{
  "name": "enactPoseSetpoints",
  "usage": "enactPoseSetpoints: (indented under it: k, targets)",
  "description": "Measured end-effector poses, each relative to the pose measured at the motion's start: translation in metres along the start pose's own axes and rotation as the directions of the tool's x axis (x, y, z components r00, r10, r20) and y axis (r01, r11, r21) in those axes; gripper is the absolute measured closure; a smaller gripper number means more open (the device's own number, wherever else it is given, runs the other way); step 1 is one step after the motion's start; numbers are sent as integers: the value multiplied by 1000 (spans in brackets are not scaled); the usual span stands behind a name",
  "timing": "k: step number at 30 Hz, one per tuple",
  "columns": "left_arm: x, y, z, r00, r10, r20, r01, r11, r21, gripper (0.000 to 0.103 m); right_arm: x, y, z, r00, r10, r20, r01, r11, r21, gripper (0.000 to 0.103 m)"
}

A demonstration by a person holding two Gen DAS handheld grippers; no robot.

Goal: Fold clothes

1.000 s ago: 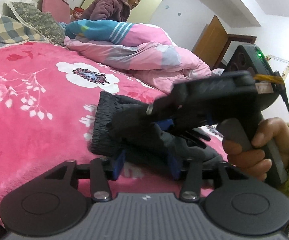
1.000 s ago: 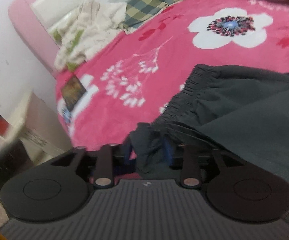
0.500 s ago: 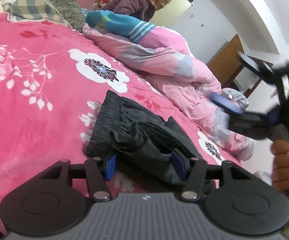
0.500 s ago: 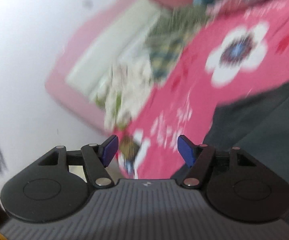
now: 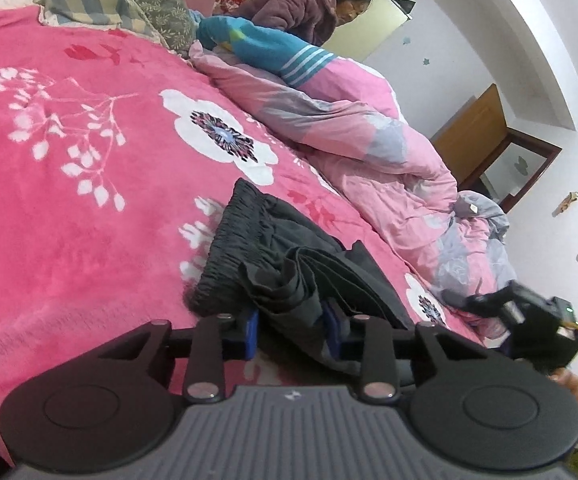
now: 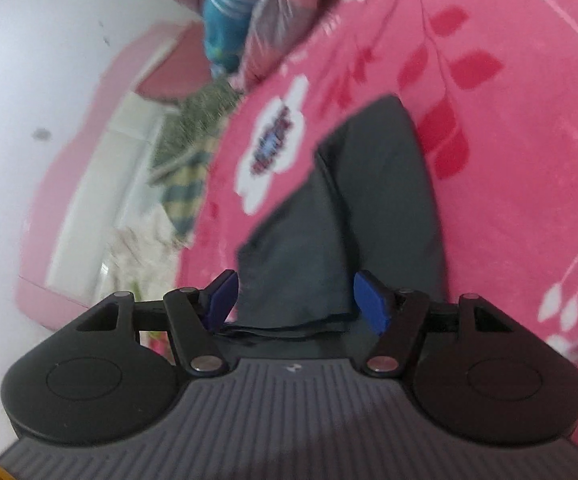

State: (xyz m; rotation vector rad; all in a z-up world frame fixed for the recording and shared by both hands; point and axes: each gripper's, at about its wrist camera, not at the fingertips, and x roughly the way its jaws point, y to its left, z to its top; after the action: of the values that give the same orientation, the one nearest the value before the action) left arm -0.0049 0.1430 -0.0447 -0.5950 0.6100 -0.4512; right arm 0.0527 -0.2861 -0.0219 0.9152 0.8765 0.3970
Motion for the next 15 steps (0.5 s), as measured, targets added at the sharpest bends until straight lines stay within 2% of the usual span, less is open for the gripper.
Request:
enactPoseSetpoints:
  k: [1, 4, 5, 6, 9, 15]
  targets:
    - [0, 0, 0, 1000, 1, 3, -1, 1000, 6, 74, 7, -1, 0, 1000, -14, -23, 13, 1000, -5, 41]
    - [-1, 0, -2, 1000, -1, 13, 0, 1000, 29, 77, 26, -1, 0, 995, -43, -95, 40, 999, -26, 61]
    - [-2, 1, -3, 1000, -4, 17, 3, 999, 35, 78, 30, 1, 0, 993, -46, -111, 42, 998, -36, 78]
    - [-3, 1, -4, 1000, -10, 21, 9, 999, 39, 79, 33, 4, 1, 991, -50, -121, 44, 998, -47, 90]
    - [-5, 5, -5, 999, -31, 33, 29, 998, 50, 82, 33, 19, 2, 992, -36, -117, 23, 994, -104, 96]
    - [-8, 11, -7, 997, -64, 53, 61, 996, 60, 84, 45, 68, 22, 992, 52, -114, -74, 978, -197, 97]
